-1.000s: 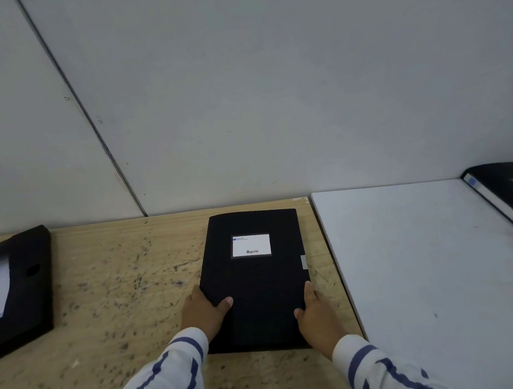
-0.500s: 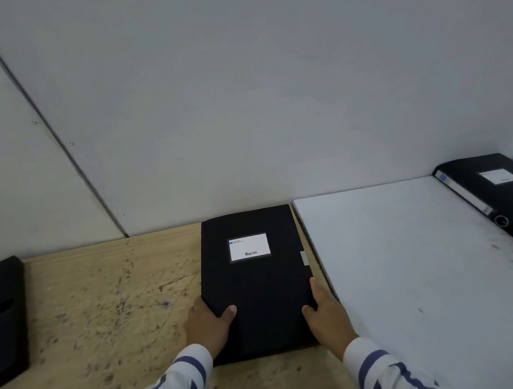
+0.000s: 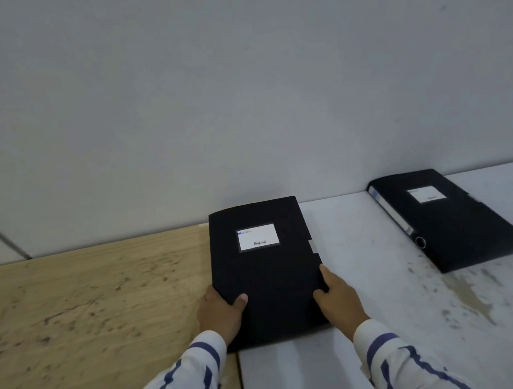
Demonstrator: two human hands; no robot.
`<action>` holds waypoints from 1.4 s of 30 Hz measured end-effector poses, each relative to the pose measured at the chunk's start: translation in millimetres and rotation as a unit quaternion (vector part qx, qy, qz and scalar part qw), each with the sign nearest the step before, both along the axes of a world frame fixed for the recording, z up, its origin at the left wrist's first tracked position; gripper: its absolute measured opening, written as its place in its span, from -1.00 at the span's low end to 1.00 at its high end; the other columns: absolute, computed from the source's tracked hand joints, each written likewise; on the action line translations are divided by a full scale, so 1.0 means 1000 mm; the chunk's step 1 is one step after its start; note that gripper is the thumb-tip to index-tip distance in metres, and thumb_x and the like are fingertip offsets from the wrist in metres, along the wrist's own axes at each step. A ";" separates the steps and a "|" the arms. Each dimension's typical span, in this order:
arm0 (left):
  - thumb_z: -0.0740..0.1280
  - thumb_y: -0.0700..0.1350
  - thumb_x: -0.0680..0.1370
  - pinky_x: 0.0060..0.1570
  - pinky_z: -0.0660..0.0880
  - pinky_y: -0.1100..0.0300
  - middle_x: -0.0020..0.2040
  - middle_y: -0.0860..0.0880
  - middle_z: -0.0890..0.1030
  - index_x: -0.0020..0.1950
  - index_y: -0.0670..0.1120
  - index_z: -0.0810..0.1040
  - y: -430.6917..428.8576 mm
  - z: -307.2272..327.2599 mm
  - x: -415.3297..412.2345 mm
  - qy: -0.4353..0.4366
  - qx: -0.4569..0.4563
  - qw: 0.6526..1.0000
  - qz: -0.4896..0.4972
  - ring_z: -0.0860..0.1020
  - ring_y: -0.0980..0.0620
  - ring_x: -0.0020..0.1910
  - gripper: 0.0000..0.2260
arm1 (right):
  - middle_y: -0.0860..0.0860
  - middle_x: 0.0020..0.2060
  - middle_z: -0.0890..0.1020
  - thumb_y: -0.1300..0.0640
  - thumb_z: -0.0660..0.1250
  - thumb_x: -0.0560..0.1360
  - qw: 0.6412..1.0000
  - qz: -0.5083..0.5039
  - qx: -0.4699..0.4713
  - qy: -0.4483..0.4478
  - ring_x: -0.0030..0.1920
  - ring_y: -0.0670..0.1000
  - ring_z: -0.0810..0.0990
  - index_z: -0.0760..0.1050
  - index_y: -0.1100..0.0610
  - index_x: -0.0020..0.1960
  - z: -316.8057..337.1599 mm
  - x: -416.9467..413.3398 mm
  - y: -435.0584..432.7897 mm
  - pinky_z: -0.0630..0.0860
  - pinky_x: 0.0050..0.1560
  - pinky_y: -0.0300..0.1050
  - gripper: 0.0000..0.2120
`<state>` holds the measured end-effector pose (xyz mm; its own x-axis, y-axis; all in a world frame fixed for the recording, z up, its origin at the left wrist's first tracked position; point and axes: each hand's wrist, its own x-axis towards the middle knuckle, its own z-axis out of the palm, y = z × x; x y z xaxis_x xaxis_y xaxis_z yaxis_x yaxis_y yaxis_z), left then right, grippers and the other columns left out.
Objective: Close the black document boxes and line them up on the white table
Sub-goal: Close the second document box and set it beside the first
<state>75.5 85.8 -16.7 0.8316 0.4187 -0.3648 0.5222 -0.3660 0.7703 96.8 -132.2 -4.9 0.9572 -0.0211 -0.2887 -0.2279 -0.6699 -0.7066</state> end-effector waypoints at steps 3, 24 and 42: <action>0.42 0.02 0.47 0.30 0.42 -0.12 0.31 -0.19 0.48 0.38 -0.18 0.34 -0.049 0.001 0.017 0.011 -0.001 1.000 -0.001 0.47 -0.23 0.27 -0.44 | 0.08 0.40 0.39 0.16 0.17 0.57 1.000 -0.007 -0.007 0.006 0.33 0.15 0.42 0.10 0.07 0.51 0.001 0.018 -0.048 0.35 0.35 -0.04 -0.46; 0.35 0.04 0.52 0.37 0.36 -0.12 0.39 -0.18 0.39 0.46 -0.16 0.21 -0.198 -0.011 0.100 0.057 0.045 0.997 -0.022 0.39 -0.23 0.35 -0.39 | 0.09 0.39 0.41 0.17 0.21 0.55 0.998 -0.046 0.005 0.033 0.30 0.15 0.45 0.14 0.05 0.50 -0.018 0.108 -0.187 0.38 0.37 0.06 -0.45; 0.36 0.06 0.51 0.36 0.36 -0.14 0.40 -0.17 0.38 0.48 -0.15 0.18 -0.200 -0.017 0.106 0.063 0.048 0.997 -0.013 0.37 -0.23 0.36 -0.35 | 0.08 0.46 0.27 0.12 0.20 0.55 0.999 -0.022 -0.043 0.003 0.40 0.13 0.32 0.10 0.08 0.50 -0.036 0.119 -0.185 0.35 0.36 0.04 -0.44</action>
<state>181.3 -114.5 -34.0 0.7927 0.4362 -0.4259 0.6019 -0.4489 0.6604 216.3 -317.3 -41.2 0.9529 -0.0889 -0.2898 -0.2632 -0.7169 -0.6456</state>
